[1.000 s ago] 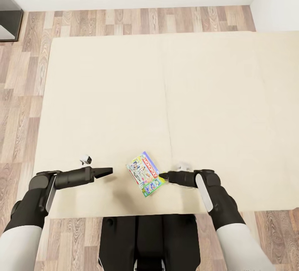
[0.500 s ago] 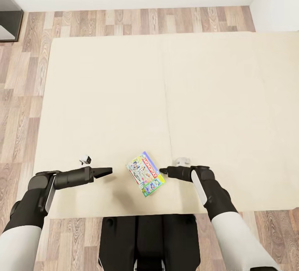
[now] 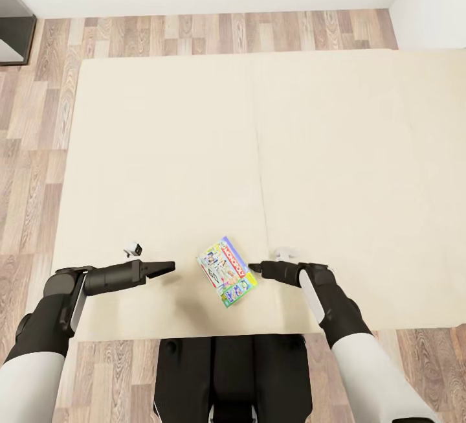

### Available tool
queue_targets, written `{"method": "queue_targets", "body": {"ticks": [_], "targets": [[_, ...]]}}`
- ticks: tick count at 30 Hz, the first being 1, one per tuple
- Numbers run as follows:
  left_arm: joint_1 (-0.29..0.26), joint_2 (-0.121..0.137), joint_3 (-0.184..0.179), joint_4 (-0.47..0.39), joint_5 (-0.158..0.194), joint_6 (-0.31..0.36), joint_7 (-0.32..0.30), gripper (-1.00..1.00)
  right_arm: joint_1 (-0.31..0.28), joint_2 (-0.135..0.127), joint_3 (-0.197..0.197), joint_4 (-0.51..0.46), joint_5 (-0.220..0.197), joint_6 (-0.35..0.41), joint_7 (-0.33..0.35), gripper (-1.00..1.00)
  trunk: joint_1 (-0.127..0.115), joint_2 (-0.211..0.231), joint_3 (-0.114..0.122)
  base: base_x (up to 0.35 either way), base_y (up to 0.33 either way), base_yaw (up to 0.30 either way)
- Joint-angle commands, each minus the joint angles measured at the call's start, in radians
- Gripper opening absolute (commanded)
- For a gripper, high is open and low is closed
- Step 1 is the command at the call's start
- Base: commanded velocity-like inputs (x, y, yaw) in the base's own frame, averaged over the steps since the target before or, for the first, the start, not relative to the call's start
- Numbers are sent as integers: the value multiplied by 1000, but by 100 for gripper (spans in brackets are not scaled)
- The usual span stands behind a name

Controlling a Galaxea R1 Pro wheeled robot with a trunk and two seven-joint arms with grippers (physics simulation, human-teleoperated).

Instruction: Put all the toys in the child's room - the three board games (two on the bed and one on the table), the two jigsaw puzzles on the table, and the tennis ball on the table - inside the toy box on the table in the child's room.

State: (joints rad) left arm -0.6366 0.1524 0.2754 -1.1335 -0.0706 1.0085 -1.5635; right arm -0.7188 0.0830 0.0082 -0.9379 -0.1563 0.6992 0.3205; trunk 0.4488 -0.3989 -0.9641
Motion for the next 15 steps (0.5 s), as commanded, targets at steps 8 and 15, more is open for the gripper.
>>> {"method": "queue_targets", "body": {"ticks": [8,15], "targets": [[-1,-1,1,0,-6,10,-7,100,6,92,87,43,-25,-6,8,100,1,-1,-1,0,0,0],[0,-2,0,0,-6,10,-7,100,7,92,114,43,-26,-6,16,100,1,-1,-1,0,0,0]]}}
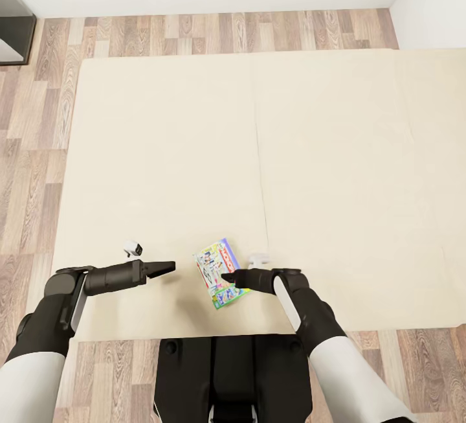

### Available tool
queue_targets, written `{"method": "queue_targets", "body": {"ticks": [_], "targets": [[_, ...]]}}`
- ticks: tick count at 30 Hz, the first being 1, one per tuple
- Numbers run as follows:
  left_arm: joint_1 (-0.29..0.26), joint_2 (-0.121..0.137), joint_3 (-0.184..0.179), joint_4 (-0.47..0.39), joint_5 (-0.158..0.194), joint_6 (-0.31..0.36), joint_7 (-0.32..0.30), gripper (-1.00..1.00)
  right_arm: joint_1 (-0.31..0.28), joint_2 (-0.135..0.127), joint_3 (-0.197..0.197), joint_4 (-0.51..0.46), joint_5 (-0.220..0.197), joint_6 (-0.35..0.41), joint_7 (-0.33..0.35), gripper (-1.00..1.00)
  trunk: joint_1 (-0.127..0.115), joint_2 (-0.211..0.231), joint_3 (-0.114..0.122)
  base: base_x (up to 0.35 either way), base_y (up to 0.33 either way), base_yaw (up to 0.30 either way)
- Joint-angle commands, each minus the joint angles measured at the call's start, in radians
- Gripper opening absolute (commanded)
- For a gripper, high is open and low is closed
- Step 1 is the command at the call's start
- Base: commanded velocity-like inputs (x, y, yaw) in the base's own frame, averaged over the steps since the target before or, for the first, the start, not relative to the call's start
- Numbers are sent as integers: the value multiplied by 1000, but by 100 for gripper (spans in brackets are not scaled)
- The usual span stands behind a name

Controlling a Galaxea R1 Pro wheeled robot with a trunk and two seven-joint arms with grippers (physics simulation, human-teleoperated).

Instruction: Put all the toys in the child's room - the three board games (two on the bed and one on the table), the two jigsaw puzzles on the table, and the tennis ball on the table - inside the toy box on the table in the child's room.

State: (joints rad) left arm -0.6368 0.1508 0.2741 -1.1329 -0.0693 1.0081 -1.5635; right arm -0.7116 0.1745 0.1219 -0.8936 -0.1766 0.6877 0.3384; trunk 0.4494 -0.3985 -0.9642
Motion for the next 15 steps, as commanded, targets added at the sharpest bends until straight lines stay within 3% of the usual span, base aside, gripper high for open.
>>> {"method": "queue_targets", "body": {"ticks": [1,15], "targets": [[0,0,1,-1,-7,10,-7,100,0,0,1,-1,-6,6,-1,100,1,-2,-1,0,0,0],[0,-2,-1,-1,-10,10,-7,100,0,0,1,1,-11,12,33,100,1,-2,-1,0,0,0]]}}
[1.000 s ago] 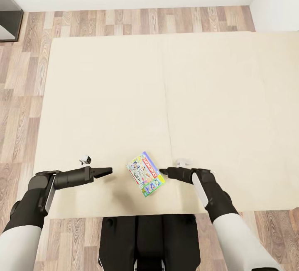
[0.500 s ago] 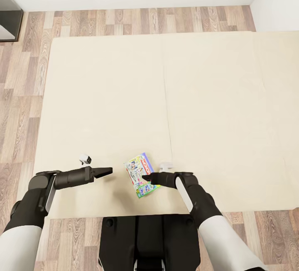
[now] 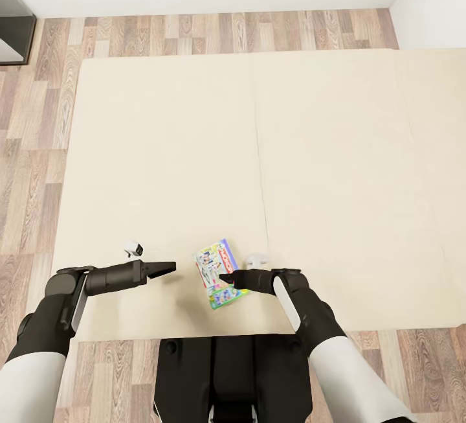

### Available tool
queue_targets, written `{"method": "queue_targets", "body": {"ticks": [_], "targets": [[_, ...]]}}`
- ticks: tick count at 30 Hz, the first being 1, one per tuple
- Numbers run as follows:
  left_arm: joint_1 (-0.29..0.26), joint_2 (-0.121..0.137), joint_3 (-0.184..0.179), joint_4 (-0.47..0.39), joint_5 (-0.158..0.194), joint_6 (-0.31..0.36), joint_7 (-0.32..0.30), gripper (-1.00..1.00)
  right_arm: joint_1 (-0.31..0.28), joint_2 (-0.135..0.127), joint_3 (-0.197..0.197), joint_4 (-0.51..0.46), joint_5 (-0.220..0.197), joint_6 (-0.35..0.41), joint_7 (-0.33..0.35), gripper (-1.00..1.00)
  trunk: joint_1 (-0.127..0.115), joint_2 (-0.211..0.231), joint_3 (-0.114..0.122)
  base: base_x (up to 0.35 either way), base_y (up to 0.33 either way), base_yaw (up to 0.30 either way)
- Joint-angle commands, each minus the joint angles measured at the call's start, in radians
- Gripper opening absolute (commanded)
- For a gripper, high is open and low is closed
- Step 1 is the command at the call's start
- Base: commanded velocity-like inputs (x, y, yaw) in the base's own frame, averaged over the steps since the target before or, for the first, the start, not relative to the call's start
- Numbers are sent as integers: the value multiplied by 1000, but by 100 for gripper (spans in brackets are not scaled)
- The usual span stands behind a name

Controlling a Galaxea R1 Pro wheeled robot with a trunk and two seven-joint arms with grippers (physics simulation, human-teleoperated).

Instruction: Put all the toys in the child's room - the three board games (two on the bed and one on the table), the two jigsaw puzzles on the table, and the tennis ball on the table - inside the toy box on the table in the child's room.

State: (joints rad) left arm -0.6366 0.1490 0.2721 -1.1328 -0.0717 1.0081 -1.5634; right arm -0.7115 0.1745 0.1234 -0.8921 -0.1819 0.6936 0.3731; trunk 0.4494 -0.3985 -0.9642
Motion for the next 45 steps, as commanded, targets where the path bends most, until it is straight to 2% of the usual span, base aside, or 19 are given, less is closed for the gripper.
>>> {"method": "queue_targets", "body": {"ticks": [1,17,45], "targets": [[0,0,1,-1,-8,10,-7,100,0,0,-1,-1,-6,6,4,100,1,-2,-1,0,0,0],[0,2,4,-1,-7,10,-7,100,0,0,-2,1,-8,2,12,100,1,-2,-1,0,0,102],[0,0,1,-1,-11,9,-7,100,5,0,-11,1,-11,-2,20,100,1,-2,-1,0,0,3]]}}
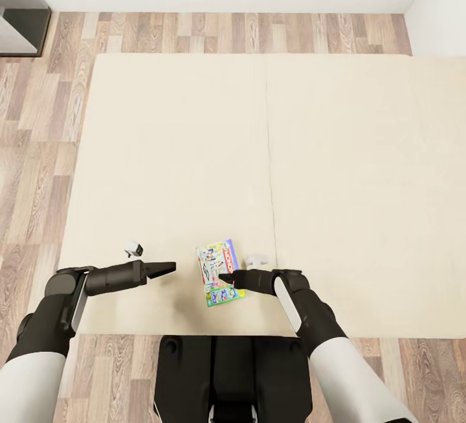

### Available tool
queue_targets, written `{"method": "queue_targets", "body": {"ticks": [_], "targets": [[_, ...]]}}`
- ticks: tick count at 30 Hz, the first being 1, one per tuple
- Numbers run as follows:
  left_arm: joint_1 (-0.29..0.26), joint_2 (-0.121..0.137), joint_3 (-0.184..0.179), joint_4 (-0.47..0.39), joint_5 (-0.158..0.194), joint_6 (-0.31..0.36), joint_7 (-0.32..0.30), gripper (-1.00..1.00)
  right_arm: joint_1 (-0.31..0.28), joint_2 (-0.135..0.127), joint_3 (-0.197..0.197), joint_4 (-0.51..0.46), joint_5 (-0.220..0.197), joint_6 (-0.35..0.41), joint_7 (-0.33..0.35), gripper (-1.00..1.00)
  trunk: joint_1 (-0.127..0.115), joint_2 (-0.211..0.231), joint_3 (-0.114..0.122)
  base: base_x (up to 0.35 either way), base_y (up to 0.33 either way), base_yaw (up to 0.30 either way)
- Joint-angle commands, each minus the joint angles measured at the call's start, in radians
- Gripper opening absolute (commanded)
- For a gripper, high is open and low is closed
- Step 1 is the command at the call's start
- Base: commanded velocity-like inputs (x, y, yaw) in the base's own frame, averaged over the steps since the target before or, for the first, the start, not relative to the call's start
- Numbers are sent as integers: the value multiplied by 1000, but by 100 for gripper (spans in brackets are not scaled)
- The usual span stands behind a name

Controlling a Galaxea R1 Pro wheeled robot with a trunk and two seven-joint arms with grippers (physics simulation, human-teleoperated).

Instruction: Put all the toys in the child's room - the three board games (two on the bed and one on the table), the two jigsaw puzzles on the table, and the tennis ball on the table - inside the toy box on the table in the child's room.

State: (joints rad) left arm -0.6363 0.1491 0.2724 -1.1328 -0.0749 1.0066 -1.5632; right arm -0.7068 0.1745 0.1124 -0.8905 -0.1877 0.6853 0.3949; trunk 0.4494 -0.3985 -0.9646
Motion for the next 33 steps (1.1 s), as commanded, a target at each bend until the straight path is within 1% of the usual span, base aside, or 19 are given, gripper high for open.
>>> {"method": "queue_targets", "body": {"ticks": [1,17,28,33], "targets": [[0,-1,1,-1,-8,10,-8,100,1,0,0,-1,-5,6,-1,100,1,-2,-1,0,0,0],[0,-1,1,-1,-8,11,-8,100,3,0,0,-1,-7,4,-4,100,1,-2,-1,0,3,0],[-1,0,2,-1,-8,11,-8,100,3,0,0,-1,-7,4,-3,100,1,-2,-1,0,41,0],[0,0,2,-1,-8,12,-8,100,3,0,0,-1,-7,4,-2,100,1,-2,-1,0,144,0]]}}
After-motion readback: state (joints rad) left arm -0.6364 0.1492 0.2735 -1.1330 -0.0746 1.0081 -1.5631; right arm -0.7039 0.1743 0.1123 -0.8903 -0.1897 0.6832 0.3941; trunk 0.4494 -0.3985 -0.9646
